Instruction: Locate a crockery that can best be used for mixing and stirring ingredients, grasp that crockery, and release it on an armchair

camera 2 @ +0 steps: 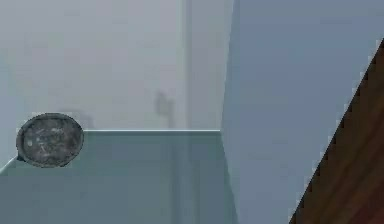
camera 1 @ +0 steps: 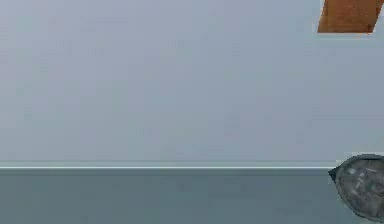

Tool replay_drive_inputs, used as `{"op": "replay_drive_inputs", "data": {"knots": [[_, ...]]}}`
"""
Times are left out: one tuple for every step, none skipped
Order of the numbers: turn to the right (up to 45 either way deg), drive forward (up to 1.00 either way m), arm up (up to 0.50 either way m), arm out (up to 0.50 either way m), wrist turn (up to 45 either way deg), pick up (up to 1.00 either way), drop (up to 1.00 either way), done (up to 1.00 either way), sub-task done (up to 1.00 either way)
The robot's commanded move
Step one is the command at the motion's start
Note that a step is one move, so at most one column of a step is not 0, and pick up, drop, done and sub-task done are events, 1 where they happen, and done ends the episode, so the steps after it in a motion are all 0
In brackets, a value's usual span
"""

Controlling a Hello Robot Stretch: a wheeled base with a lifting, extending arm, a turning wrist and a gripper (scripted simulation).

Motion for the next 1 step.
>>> {"op": "replay_drive_inputs", "data": {"knots": [[-45.0,0.0,0.0,0.0,0.0,0.0,0.0,0.0,0.0]]}}
